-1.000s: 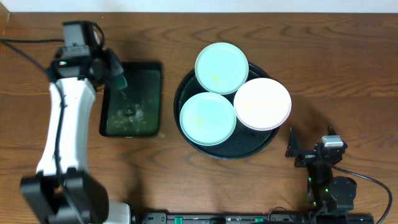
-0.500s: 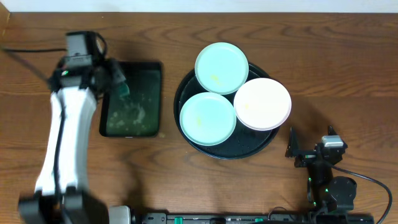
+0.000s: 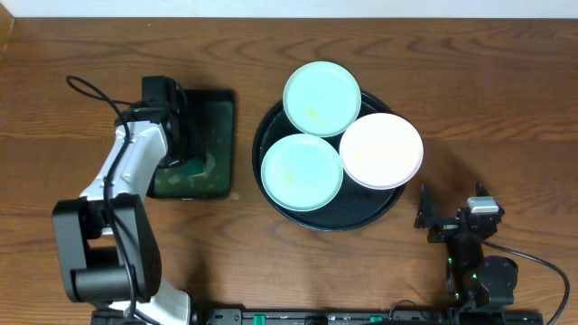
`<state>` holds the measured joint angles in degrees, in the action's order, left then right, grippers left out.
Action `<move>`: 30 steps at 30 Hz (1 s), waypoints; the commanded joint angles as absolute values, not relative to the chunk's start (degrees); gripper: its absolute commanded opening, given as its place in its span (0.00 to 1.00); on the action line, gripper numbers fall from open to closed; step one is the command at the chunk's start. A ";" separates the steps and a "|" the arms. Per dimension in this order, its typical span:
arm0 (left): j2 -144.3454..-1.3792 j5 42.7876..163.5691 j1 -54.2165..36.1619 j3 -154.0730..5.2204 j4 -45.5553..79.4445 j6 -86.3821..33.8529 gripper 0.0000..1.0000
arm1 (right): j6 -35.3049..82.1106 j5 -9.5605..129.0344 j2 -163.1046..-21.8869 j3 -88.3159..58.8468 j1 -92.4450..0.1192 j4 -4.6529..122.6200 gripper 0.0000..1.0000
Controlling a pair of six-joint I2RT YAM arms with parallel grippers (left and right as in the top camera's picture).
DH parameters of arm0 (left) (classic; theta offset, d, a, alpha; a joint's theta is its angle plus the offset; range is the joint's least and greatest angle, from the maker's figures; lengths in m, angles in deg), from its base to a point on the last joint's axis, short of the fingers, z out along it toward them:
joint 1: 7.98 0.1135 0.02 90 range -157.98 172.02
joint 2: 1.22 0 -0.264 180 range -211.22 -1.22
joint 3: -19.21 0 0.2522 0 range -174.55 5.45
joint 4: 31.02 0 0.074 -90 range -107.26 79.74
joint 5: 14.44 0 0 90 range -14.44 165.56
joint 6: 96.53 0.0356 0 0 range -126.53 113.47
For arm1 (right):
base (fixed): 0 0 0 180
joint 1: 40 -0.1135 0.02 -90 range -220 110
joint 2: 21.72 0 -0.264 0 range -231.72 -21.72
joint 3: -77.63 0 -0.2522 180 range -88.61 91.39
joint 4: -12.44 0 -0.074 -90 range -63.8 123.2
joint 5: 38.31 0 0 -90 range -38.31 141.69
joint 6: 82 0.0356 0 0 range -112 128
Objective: Clean dirty plates on tray and stack at the side
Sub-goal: 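Lift the sponge with the left gripper and carry it over the plates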
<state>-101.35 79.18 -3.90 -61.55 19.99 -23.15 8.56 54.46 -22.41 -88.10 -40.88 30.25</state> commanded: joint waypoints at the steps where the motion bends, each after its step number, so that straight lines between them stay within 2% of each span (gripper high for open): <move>1: -93.97 83.33 -3.84 -65.99 20.45 -22.45 0.07 | 7.69 54.11 -22.15 -88.25 -41.17 30.45 0.99; 4: -87.23 88.25 -3.84 -66.93 20.37 -23.02 0.07 | 7.69 54.11 -22.15 -88.25 -41.17 30.45 0.99; 10: -74.23 89.54 -5.50 -66.91 21.41 -37.79 0.07 | 7.69 54.11 -22.15 -88.25 -41.17 30.45 0.99; 14: -72.06 89.74 -11.09 -66.89 24.10 -43.13 0.07 | 7.71 54.13 -22.15 -88.25 -41.17 30.45 0.99; 22: -81.09 89.17 -29.41 -64.77 23.47 -43.63 0.08 | 7.69 54.13 -22.17 -88.25 -41.17 30.45 0.99; 30: -97.13 81.93 -39.33 -64.77 17.46 -56.53 0.07 | 7.69 54.11 -22.15 -88.25 -41.17 30.45 0.99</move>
